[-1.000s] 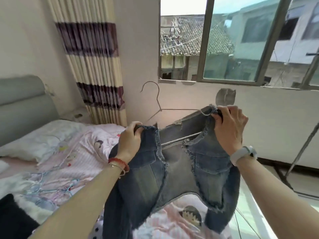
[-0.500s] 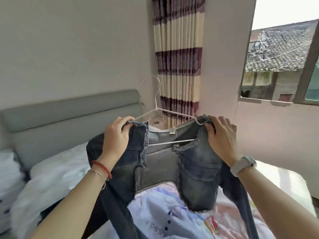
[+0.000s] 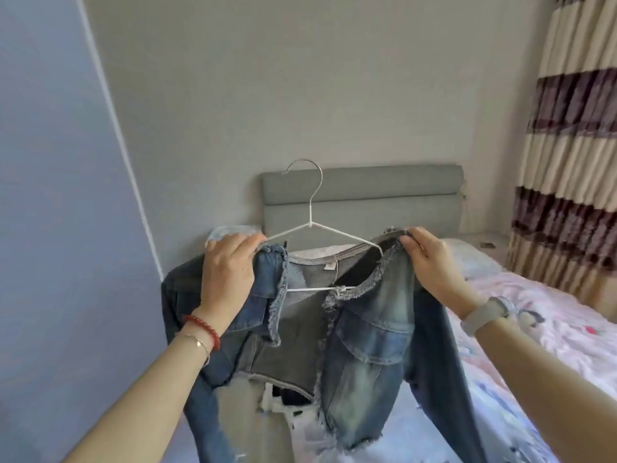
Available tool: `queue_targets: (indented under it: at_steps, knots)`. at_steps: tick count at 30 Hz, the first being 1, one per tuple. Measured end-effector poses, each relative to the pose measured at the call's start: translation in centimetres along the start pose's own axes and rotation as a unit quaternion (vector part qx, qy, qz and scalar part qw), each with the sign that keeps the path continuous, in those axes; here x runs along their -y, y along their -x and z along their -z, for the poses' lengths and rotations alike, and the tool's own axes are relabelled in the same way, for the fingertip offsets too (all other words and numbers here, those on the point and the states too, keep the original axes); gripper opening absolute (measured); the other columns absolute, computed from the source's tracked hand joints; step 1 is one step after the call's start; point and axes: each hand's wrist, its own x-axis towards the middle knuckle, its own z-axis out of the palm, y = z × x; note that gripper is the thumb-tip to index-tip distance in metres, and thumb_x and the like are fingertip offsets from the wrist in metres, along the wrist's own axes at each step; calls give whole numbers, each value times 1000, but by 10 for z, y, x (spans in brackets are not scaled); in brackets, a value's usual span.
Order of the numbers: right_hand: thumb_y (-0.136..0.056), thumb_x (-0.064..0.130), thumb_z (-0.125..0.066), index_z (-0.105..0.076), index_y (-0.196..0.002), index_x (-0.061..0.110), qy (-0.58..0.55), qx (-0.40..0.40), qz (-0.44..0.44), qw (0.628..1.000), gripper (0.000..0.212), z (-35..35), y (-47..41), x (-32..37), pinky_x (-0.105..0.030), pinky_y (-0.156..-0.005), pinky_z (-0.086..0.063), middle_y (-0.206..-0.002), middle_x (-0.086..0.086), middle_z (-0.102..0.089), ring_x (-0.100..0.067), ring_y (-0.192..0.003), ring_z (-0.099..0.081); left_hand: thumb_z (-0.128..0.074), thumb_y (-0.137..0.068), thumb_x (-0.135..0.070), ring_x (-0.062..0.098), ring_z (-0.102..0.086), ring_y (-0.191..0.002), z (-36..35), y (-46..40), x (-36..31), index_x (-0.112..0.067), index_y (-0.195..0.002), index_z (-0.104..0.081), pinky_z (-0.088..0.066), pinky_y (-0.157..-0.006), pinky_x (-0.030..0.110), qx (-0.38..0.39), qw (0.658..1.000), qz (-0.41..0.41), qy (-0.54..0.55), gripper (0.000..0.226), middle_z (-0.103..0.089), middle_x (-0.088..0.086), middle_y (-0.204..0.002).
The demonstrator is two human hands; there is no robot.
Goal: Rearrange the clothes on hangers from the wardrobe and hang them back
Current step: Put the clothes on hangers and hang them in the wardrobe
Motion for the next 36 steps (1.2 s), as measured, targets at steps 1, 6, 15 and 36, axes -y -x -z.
queue_targets:
  at_steps: [1, 6, 15, 36]
  knots:
    - [-94, 5, -46, -52, -73, 9, -28, 3, -1, 1000, 23, -16, -4, 12, -16, -62, -34, -66, 2, -48, -3, -63, -45, -42, -78, -1, 17, -46, -77, 13, 6, 16, 1, -90, -70, -32, -68, 30, 4, 1000, -2, -18, 30, -67, 12, -78]
    - [-96, 9, -44, -38, -64, 13, -95, 32, 25, 995, 33, -78, -27, 70, -13, -56, -32, -57, 5, -37, -1, -53, -39, -39, -79, 2, 19, -45, -69, 76, 37, 83, -6, -96, -62, -26, -64, 29, 15, 997, 27, -73, 30, -63, 13, -71]
    - [-97, 28, -39, -65, -94, 22, -115, 209, 97, 966, 26, -213, 7, 147, -28, -80, -39, -83, 5, -57, -10, -83, -52, -38, -82, -8, 14, -45, -70, 180, 88, 154, -2, -94, -67, -32, -69, 30, -20, 974, 199, -106, 32, -62, 12, -76]
    - [-94, 3, -43, -61, -105, 12, -324, 440, 169, 820, 23, -409, 38, 334, -14, -81, -39, -101, 3, -61, -10, -94, -53, -49, -77, 15, 19, -49, -75, 443, 232, 218, 4, -99, -66, -28, -69, 24, -127, 850, 348, -374, 29, -61, 18, -81]
